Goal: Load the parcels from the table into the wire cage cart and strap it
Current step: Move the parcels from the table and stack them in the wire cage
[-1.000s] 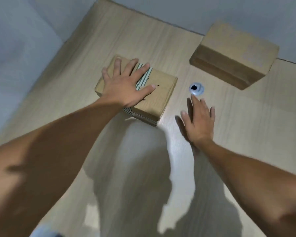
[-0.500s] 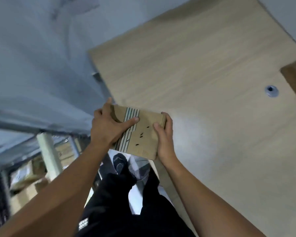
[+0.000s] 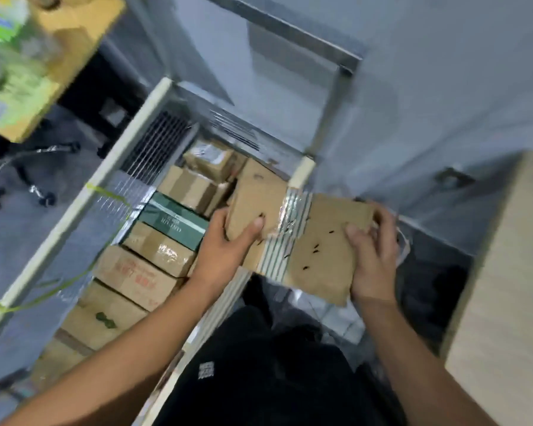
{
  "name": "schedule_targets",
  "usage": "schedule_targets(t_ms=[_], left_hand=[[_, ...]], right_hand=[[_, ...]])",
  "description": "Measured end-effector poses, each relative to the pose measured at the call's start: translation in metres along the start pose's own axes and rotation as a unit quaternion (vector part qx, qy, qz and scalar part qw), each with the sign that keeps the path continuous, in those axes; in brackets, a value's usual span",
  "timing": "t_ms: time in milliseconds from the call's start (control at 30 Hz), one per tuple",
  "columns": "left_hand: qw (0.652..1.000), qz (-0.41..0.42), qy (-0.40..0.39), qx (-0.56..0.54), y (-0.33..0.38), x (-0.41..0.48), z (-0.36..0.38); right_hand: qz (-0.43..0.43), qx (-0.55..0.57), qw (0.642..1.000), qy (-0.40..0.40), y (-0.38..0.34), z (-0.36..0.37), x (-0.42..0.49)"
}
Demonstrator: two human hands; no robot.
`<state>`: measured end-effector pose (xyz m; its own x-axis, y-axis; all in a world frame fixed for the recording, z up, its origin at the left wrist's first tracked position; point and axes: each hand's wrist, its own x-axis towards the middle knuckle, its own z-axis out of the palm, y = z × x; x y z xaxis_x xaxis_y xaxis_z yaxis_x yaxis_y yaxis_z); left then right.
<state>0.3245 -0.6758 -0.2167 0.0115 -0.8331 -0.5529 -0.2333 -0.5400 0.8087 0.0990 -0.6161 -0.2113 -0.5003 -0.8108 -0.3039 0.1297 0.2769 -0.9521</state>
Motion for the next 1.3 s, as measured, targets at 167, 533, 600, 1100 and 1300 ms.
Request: schedule_targets(t_ms=[167,533,600,1100,1300], left_hand=[[0.932,-0.182,0.146,-0.279,-0.031,0.048,-0.055],[0.876,-0.186,0.234,-0.38,-0.127,0.23,-0.007],[0.88,-0.207,0.261,-0.338,-0.152,0.256,0.016],[0.907,-0.228,0.354,-0.028,-0.26,0.322,0.066],[0.906,-0.259,0.332,0.024,-0.242,0.311,0.05]], right_hand=[[-0.006,-0.08,0.99,-0.119,0.008,0.125,0.043],[0.129,-0.397,0.786,-0.457,0.142,0.24,0.225],[0.133,-0.441,0.752,-0.471,0.182,0.251,0.256],[0.103,-0.524,0.616,-0.579,0.347,0.283,0.32],[0.072,-0.626,0.514,-0.582,0.32,0.29,0.32]])
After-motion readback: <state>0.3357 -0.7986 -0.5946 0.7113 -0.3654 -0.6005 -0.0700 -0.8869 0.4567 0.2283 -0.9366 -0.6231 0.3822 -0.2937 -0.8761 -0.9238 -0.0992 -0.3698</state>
